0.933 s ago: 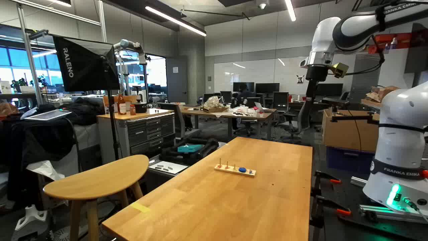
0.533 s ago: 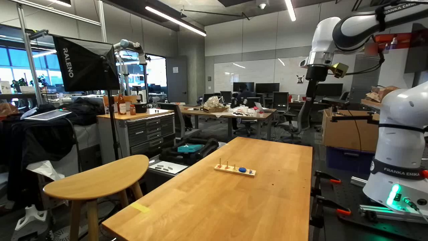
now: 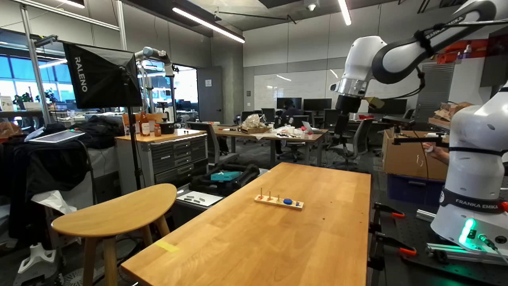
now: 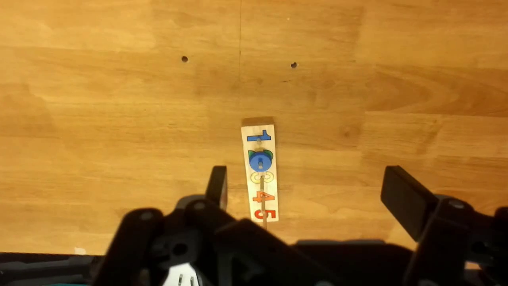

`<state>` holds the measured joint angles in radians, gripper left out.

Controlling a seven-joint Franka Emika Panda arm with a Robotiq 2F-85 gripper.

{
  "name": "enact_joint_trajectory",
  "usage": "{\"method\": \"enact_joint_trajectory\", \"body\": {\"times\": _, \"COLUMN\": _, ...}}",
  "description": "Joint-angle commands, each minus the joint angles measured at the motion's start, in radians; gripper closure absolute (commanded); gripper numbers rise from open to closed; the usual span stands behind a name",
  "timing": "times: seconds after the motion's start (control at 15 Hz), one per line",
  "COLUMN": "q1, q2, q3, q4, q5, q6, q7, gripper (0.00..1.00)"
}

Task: Remove the blue disk from the wooden rack and put it on the table

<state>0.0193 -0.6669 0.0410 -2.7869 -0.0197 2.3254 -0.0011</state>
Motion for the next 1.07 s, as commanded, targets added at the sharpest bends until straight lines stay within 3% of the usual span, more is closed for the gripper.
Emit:
{"method": "enact_joint_trajectory", "body": {"times": 0.0, "q1": -0.013, "q2": 0.260, "q3": 0.058, "q4": 0.063, "q5": -0.028, "q6": 0.172, "q7": 0.076, "gripper": 0.00}}
{"method": "enact_joint_trajectory", "body": {"times": 0.47, "q1": -0.014, "q2": 0.703, "q3": 0.052, "q4": 0.272, "q5": -0.063, "q6": 0.345, "q7": 0.142, "gripper": 0.00}}
{"method": "enact_joint_trajectory", "body": {"times": 1.0, "q1": 0.035, "q2": 1.083, "q3": -0.044, "q4": 0.585, "q5": -0.103, "q6": 0.403, "q7": 0.176, "gripper": 0.00}}
